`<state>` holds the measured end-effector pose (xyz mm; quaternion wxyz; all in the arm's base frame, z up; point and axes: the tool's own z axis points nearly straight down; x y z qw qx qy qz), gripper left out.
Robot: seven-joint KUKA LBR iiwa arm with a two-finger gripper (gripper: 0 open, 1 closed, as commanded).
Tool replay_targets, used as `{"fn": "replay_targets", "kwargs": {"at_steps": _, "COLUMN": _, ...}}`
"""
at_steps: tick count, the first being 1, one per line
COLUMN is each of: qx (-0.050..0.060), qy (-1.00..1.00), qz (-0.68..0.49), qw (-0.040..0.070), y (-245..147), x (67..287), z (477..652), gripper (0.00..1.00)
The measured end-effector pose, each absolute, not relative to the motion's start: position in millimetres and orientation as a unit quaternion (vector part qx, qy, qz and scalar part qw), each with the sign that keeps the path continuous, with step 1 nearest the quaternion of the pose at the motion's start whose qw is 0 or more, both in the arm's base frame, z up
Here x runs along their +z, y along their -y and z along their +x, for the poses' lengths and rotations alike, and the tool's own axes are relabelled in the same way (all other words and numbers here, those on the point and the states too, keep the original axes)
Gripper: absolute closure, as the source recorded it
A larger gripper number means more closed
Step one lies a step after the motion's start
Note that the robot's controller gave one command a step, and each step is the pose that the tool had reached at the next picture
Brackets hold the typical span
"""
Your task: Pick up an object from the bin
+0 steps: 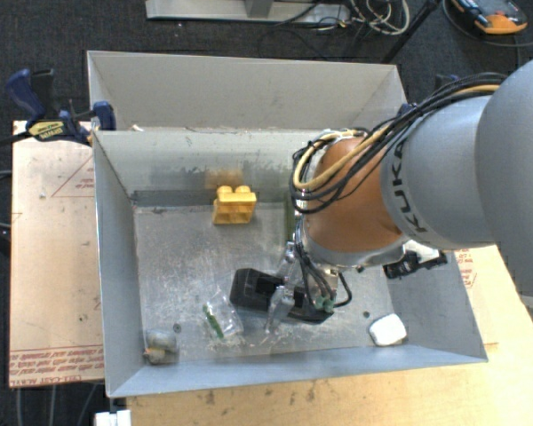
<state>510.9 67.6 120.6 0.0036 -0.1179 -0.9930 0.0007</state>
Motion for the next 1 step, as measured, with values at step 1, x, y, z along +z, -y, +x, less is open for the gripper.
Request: {"fn": "replay_targets", "kwargs": {"at_steps": 1, "qx": 0.0, "qy": 0.993, "qz": -0.118, "qw": 0.001, "y": -67.7, "x": 136.9, "z": 511.9, "gripper": 1.0}}
